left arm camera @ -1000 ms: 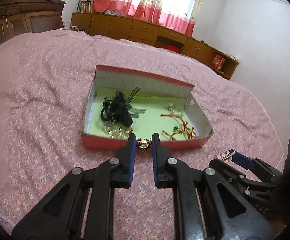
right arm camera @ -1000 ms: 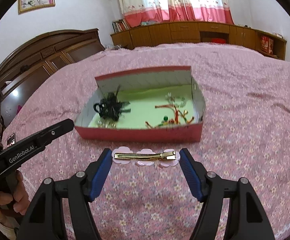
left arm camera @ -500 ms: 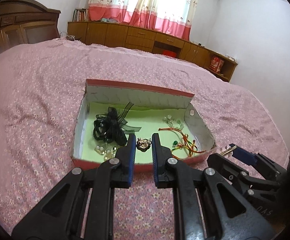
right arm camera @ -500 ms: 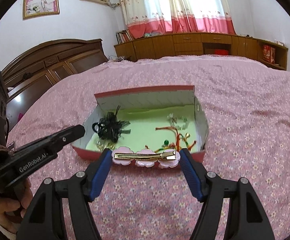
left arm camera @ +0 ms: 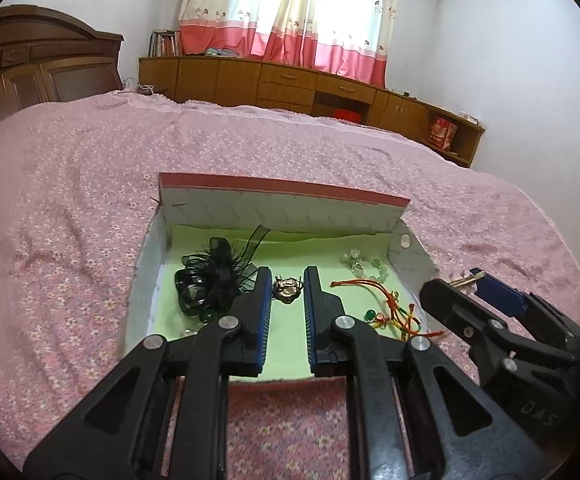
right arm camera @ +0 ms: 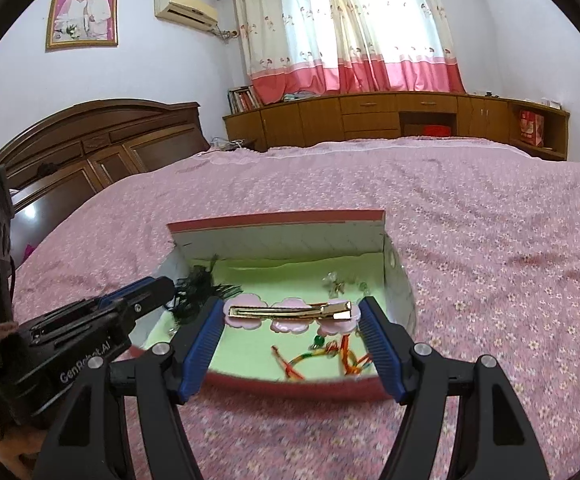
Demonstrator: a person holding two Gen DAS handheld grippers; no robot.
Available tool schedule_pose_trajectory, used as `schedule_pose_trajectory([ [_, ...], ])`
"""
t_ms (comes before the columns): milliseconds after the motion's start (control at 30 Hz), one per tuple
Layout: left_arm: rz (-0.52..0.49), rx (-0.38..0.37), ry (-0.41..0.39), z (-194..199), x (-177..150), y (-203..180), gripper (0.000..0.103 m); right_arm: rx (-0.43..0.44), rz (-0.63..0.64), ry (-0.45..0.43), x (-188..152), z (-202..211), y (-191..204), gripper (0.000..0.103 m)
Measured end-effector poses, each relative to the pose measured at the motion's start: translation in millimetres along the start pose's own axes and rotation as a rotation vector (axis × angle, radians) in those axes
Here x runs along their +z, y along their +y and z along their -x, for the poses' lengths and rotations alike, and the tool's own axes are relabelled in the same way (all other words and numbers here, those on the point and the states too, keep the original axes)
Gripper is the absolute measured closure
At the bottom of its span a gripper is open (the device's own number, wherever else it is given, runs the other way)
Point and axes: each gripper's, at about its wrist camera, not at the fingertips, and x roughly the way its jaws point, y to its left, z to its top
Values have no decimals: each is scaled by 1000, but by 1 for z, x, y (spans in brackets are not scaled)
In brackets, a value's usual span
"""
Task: Organize jewelry
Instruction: 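Carry the charm and hair clip into the box and open both tools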
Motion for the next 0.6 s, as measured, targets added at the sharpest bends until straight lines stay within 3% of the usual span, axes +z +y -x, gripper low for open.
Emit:
schedule_pose_trajectory([
  [233,12,7,13,-24,-5,5,96,-17,-12,4,1,-30,-10,32],
  [600,38,33,87,-51,-15,15,95,-50,-24,120,-10,-71,-19,32],
])
